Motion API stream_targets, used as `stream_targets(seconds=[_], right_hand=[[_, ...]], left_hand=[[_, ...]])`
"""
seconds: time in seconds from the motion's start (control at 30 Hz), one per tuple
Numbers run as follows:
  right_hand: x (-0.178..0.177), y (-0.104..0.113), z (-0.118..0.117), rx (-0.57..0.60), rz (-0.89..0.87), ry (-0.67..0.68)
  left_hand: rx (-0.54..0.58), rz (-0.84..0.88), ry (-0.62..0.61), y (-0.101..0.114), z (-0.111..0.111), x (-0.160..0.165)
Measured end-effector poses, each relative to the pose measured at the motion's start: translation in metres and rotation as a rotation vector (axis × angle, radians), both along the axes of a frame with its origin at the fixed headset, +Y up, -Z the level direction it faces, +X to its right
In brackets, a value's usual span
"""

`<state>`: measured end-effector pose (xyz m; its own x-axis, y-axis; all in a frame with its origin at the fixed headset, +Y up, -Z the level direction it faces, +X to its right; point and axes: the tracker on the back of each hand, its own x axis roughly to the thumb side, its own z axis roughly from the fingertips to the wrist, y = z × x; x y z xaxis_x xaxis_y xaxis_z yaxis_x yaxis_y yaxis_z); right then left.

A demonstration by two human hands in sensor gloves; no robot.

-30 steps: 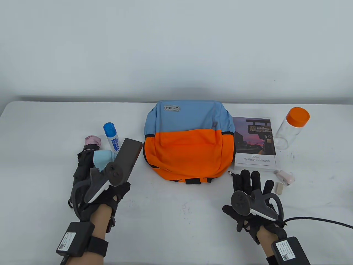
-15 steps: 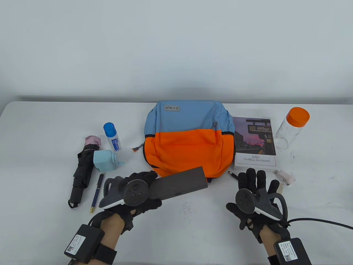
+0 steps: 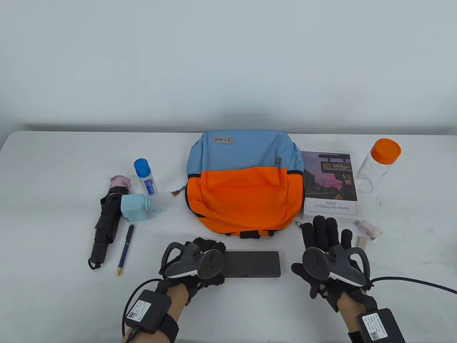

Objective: Pack school bag

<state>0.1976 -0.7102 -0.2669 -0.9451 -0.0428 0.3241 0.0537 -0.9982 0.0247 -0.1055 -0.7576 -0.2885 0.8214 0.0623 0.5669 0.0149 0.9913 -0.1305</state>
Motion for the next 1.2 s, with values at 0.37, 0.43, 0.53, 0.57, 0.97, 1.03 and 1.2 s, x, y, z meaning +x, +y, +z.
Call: stream_targets(seconds=[0.37, 0.43, 0.53, 0.57, 0.97, 1.03, 1.2], right_hand=[[-0.067, 0.055, -0.018, -0.074, 0.263, 0.18], [-0.078, 0.041, -0.023, -0.159, 0.238, 0.194], [-0.089, 0.009, -0.026, -0.218, 0.292, 0.221], [-0.092, -0.003, -0.025, -0.26, 0.309, 0.223], [-0.105, -0.046, -0.028, -0.172, 0.295, 0.291], [-0.103, -0.043, -0.029, -0.201, 0.273, 0.292], [-0.094, -0.035, -0.028, -0.238, 0.156, 0.295]], left_hand=[[0.016, -0.03, 0.022, 0.001, 0.003, 0.001], [0.011, -0.032, 0.025, 0.001, 0.003, 0.001], [-0.003, -0.037, 0.028, 0.001, 0.002, 0.002], [-0.015, -0.038, 0.032, 0.0, 0.002, 0.001], [-0.042, -0.019, 0.032, -0.001, 0.001, 0.0], [-0.043, -0.016, 0.037, -0.001, 0.001, 0.0], [-0.038, -0.021, 0.047, 0.0, 0.0, 0.0]])
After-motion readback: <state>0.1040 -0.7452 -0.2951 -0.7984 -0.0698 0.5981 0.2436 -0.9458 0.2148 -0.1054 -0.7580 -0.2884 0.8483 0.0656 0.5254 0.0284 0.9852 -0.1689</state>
